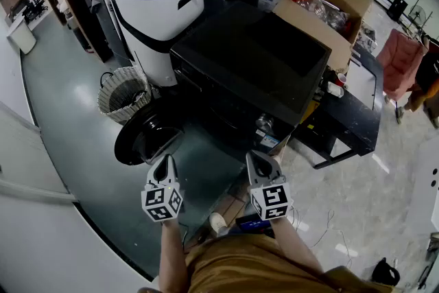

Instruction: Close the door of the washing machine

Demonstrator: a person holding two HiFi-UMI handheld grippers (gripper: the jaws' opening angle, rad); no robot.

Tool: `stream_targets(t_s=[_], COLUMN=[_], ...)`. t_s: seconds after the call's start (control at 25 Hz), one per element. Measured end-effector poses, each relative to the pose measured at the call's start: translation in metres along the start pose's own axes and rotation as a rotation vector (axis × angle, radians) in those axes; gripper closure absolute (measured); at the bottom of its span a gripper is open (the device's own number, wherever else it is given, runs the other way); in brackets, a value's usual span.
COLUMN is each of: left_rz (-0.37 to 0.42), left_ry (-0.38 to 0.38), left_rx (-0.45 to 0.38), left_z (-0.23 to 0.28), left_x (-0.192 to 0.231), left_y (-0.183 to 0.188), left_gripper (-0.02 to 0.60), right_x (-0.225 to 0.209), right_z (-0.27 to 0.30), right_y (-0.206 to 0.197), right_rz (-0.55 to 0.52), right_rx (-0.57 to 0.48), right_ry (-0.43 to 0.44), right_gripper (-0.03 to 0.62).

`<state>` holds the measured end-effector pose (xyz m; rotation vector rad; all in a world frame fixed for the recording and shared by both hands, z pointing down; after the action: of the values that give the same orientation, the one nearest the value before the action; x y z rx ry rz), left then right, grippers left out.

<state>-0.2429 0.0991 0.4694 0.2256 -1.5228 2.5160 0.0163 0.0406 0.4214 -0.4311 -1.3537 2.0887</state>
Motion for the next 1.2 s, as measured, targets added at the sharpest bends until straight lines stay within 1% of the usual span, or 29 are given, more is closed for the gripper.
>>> stream_targets(t_s=[0.44,0.6,0.68,0.8,0.92,1.2], left_rz=[-0.015,-0.011,-0.011,-0.008,-0.018,-0.051], left_ry=[0.022,0.02,0.025,0.055,0.087,0.157], left_rx=[0.018,0.04,0.057,0.06,0.065,0.108], left_z=[0.015,0.028,0.036,0.043,0.049,0.065], left_x=[0.009,0.017,0.027,0.047,0.069,0.12], left_y=[-0.007,-0.013,-0.014,-0.012,-0.012,-0.019], left_gripper=[0.555,0.554,0.551,0.54,0.505,0.453], right_x=[-0.006,-0.007,-0.006,-0.001,0.003,0.009], right_z=[0.012,0.018,0.023,0.033,0.043,0.063], right_y=[-0.009,-0.015,-0.021,-0.028,-0.034,-0.051], right_rz=[0.004,0.045,0.049,0.04,0.026,0.014], right_rx=[0.025,0.028,0.045,0.079,0.109,0.193], right_ry=[0.011,0.044,0.061,0.083,0.112,0.163], right_gripper=[0.582,0.582,0.582,0.582,0.582,0.582])
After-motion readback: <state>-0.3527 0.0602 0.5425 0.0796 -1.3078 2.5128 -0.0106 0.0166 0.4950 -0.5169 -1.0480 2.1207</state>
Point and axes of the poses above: the fingertips, and each gripper's own axes: z forward along the fingers, x to its left, y out of its top, the point moved 4 cm from there along -z, backward along the fingers, and after that the axes turned 10 degrees about x, right-handed, at the moved point
